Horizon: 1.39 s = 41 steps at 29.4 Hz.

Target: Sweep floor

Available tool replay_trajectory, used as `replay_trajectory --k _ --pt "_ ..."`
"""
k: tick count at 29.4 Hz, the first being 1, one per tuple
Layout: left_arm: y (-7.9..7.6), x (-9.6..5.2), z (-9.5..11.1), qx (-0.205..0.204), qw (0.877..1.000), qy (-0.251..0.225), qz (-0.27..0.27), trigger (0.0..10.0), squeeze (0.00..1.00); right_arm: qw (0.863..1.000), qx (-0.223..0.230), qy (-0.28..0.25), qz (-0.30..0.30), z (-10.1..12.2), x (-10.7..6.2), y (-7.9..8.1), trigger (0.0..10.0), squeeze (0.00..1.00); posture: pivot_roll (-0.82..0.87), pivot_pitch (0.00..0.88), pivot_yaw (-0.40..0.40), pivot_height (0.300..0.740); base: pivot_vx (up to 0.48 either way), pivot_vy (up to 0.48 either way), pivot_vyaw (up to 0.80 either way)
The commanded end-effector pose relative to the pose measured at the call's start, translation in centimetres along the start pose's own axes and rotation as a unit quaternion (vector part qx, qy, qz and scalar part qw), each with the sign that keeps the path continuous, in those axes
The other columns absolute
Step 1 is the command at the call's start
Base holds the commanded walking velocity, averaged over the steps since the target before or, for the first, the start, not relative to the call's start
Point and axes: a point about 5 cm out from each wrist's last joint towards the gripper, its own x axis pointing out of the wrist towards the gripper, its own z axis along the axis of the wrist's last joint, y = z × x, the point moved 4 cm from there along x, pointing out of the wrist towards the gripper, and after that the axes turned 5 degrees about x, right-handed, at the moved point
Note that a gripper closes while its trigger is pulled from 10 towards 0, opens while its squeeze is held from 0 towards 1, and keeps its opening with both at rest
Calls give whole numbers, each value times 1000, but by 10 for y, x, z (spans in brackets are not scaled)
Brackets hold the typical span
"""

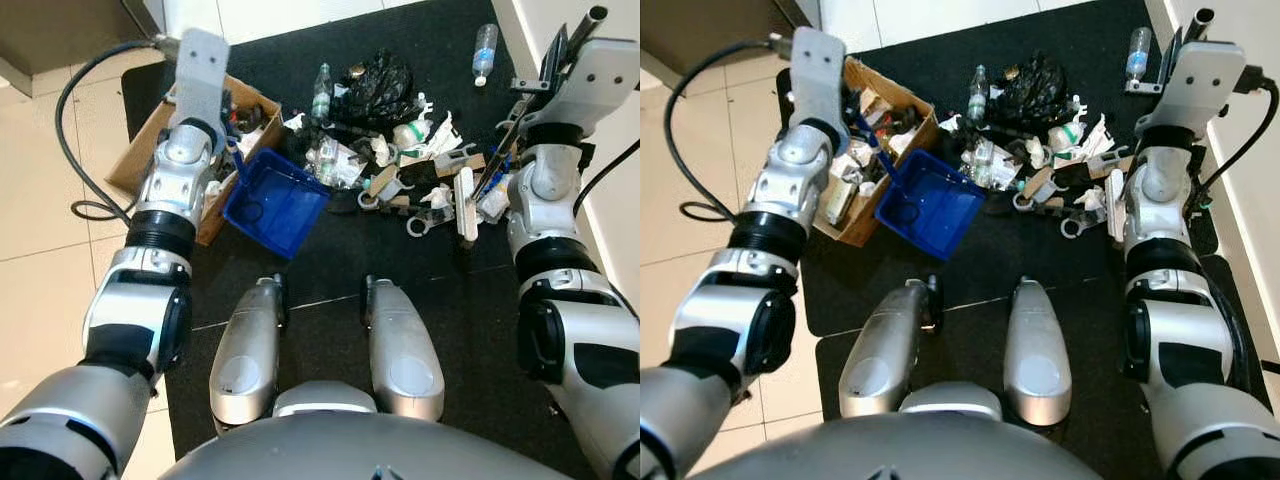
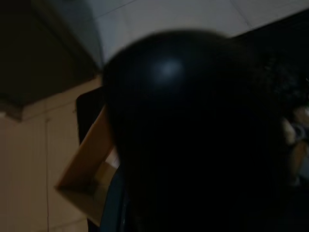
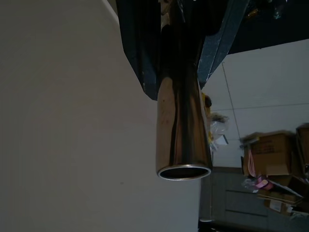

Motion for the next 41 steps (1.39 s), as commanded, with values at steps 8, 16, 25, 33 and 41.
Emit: replay_trajectory --k 8,16,25,33,41 --pt "26 -2 -28 -33 986 76 143 10000 0 1000 2 -5 17 2 2 13 10000 0 58 157 105 740 0 0 0" --pt "22 -4 -32 -16 984 83 159 10000 0 1000 3 -6 17 2 2 13 10000 0 56 156 108 740 0 0 0" --pt "10 -4 -35 -7 984 87 157 10000 0 1000 10 2 25 -1 0 17 10000 0 64 167 110 740 0 0 0" --pt "-18 -6 -47 41 994 82 58 10000 0 999 20 4 42 -3 -3 28 10000 0 59 170 114 740 0 0 0" --pt "-23 -20 -74 105 992 66 -21 10000 0 999 16 5 37 -4 -3 22 10000 0 67 171 108 740 0 0 0"
